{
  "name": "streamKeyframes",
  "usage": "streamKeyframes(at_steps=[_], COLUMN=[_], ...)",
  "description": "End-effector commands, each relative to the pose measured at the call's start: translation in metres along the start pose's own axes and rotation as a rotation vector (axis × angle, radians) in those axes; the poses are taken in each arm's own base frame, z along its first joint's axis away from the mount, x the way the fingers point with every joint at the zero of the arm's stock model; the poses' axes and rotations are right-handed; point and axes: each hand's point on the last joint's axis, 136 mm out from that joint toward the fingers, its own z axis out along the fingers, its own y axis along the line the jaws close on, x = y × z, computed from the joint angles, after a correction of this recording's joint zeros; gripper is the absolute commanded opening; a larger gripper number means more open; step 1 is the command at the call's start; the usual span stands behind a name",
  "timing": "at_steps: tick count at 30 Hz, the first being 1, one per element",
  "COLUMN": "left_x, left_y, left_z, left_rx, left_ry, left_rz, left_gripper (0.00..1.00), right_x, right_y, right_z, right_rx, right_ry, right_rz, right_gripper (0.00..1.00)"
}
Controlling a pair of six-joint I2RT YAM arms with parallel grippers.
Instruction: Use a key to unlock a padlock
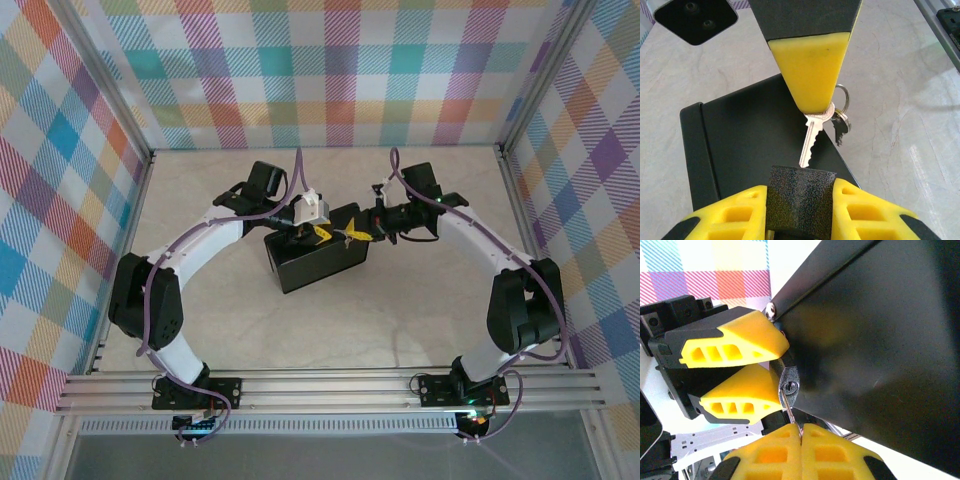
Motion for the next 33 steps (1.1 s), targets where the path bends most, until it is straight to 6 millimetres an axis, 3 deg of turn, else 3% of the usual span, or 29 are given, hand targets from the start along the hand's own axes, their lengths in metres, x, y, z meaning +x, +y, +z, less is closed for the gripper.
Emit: streamKeyframes(at_steps=[1,12,33], left_x=[-0.031,-0.022,-0.018], left_y=[-0.014,-0.010,-0.007], left_z=[-0.005,-0.006,-0.005], left_rx=[0.046,0.033,0.013], left_ry=[-0.107,-0.084,-0.071], left_rz=[0.070,0.031,0.018], left_gripper=[0.12,0.12,0.12], right_x=[0.001,0.012,0.006], right_y=[0.017,0.007,-0.001], right_z=[0.003,-0.008,-0.003], right_rx=[-0.023,0.004,0.027], right_ry=[0.010,-0.013,-0.021], right_rz=[-0.023,-0.017,-0.005], right_gripper=[0.00,0.00,0.00])
